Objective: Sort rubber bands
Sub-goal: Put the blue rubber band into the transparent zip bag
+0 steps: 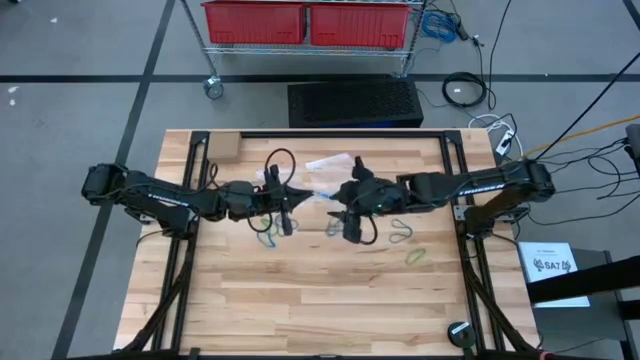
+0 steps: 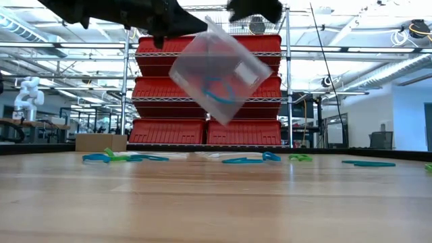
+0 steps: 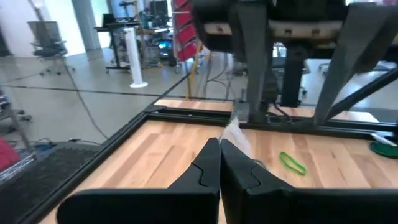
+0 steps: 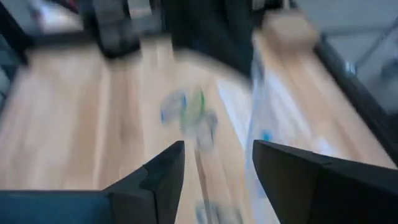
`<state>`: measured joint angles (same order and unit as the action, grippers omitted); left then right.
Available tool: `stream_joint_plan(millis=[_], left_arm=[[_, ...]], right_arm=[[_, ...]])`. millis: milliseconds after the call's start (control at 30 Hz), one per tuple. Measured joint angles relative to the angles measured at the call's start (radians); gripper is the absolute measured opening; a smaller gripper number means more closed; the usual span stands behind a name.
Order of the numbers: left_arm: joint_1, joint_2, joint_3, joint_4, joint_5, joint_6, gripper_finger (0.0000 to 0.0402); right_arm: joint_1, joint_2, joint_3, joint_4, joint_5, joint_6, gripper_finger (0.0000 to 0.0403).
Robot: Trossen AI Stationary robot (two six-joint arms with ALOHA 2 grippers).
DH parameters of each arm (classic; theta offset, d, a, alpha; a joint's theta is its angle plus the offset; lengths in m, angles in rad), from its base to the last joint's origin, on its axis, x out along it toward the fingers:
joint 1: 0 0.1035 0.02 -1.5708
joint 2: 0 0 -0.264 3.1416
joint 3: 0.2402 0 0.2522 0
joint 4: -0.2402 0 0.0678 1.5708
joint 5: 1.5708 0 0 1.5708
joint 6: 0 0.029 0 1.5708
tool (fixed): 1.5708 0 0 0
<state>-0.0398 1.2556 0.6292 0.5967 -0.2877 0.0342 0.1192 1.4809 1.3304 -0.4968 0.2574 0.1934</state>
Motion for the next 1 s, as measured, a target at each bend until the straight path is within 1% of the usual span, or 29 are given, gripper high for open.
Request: stream_joint_plan(millis=[133,233,300,367,533,600,667,733,833,1000], left_arm=[[0.008,0.0,0.0,-0.018,-0.025,0.007,0.0],[0.02,0.0,0.0,-0.064,-0.048,0.005,0.0],[0.027,-0.002,0.0,-0.102,-0.07,0.0,0.0],[0.029,-0.015,0.0,-0.128,-0.086,-0.001,0.0],[0.028,-0.065,0.0,-0.189,-0.098,0.0,0.0],[0.029,-0.084,0.0,-0.209,-0.105,0.001,0.0],[0.029,-0.095,0.0,-0.226,-0.106,0.0,0.0],[0.029,-0.095,0.0,-0.231,-0.106,0.0,0.0],[0.029,-0.094,0.0,-0.244,-0.106,0.0,0.0],[0.029,-0.091,0.0,-0.243,-0.106,0.0,0.0]], right_arm=[[-0.015,-0.002,-0.005,-0.244,-0.001,0.08,0.0183],[-0.027,-0.002,-0.057,-0.312,0.001,0.12,0.0183],[-0.036,-0.003,-0.115,-0.308,-0.009,0.132,0.0183],[-0.054,-0.01,-0.187,-0.258,-0.042,0.135,0.0183],[-0.131,-0.01,-0.4,0.039,-0.131,0.108,0.0183],[-0.161,-0.006,-0.471,0.168,-0.148,0.096,0.0187],[-0.182,0.004,-0.526,0.239,-0.149,0.082,0.0196],[-0.201,0.023,-0.552,0.266,-0.129,0.07,0.0208],[-0.221,0.06,-0.555,0.275,-0.087,0.051,0.0226],[-0.248,0.131,-0.556,0.345,-0.082,0.04,0.0241]])
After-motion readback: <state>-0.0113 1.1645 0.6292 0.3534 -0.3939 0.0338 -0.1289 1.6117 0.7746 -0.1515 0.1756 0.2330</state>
